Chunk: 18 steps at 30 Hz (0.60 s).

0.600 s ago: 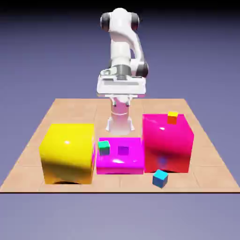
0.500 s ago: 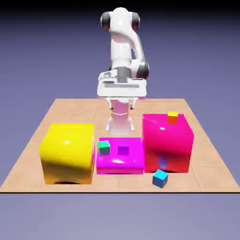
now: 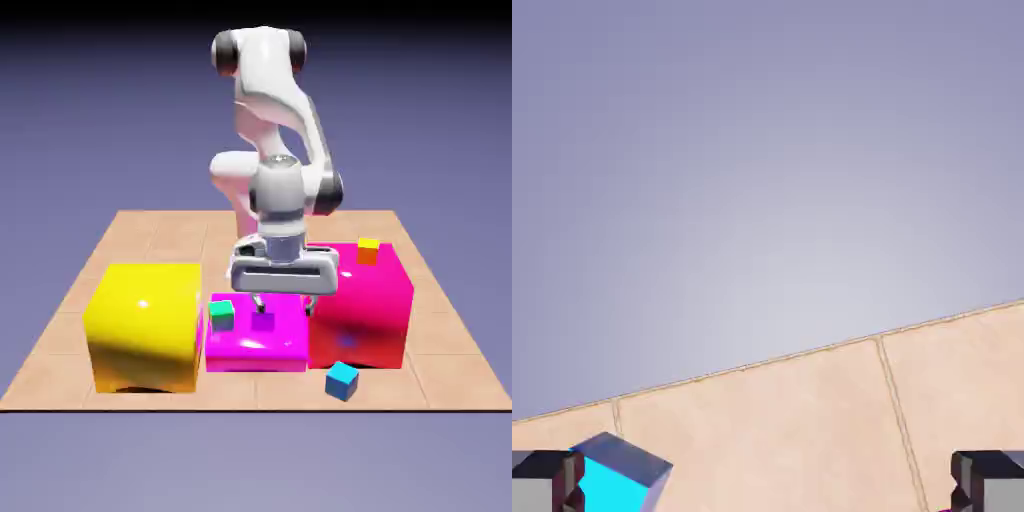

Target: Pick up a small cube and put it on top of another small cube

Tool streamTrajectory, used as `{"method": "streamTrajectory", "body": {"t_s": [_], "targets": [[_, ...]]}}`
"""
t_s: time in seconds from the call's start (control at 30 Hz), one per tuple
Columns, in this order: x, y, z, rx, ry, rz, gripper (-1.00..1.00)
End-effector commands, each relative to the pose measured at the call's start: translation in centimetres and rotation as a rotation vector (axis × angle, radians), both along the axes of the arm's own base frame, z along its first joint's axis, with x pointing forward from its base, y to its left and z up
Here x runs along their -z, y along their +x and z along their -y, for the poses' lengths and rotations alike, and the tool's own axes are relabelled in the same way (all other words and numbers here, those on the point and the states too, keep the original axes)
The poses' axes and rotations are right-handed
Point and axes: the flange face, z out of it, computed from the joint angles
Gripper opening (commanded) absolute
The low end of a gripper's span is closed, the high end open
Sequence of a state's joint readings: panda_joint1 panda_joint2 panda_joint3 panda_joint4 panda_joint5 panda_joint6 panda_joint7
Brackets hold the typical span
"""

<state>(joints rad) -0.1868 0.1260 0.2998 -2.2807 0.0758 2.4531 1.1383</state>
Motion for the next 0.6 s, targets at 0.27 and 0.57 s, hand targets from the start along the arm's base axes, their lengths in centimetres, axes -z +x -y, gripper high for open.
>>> {"method": "streamTrajectory", "body": {"t_s": [0.27, 0.57], "targets": [[8.3, 3.2, -3.3, 0.148, 0.130, -0.368, 0.00], [15.1, 4.8, -6.2, 0.277, 0.273, -0.742, 0.00]]}}
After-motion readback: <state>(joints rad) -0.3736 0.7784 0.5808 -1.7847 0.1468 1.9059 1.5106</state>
